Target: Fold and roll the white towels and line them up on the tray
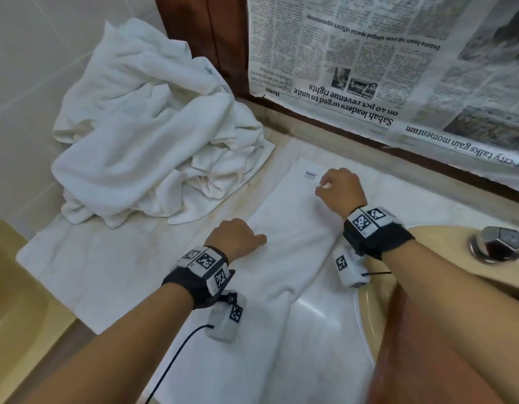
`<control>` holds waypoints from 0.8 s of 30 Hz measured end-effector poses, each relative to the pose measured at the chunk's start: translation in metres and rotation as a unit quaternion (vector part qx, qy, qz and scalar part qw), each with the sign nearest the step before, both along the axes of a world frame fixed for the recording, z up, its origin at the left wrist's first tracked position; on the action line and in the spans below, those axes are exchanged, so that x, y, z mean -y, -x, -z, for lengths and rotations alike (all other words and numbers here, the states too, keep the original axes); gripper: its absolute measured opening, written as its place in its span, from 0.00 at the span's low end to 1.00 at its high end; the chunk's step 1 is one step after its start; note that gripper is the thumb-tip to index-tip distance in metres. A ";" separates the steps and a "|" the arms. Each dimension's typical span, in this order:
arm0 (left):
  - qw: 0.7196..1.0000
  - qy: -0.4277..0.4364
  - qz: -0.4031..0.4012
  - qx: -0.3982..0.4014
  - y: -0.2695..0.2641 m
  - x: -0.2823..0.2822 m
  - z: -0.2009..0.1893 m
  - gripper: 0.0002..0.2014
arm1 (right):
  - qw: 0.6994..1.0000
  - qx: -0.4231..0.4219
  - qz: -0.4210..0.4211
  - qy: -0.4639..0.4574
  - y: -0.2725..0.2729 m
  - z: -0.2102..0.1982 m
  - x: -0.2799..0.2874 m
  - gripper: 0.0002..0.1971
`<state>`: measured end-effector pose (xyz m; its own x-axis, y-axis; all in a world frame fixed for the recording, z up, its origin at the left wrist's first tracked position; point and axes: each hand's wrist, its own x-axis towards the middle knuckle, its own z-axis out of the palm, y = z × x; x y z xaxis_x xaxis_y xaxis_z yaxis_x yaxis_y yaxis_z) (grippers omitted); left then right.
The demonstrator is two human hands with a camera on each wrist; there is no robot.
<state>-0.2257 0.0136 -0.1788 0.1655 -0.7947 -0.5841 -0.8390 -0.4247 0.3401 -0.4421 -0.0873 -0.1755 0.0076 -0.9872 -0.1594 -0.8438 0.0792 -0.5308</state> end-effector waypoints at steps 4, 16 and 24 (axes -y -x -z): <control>0.999 0.024 0.016 -0.020 0.013 0.039 0.000 0.17 | 0.995 -0.095 0.013 -0.022 0.027 -0.010 0.029 0.22; 0.993 0.116 0.019 0.005 0.016 0.071 0.025 0.12 | 0.989 -0.081 0.069 -0.103 0.039 -0.003 0.037 0.16; 0.993 0.116 -0.008 0.000 0.017 0.073 0.035 0.12 | 0.986 -0.097 0.085 -0.108 0.032 -0.003 0.037 0.17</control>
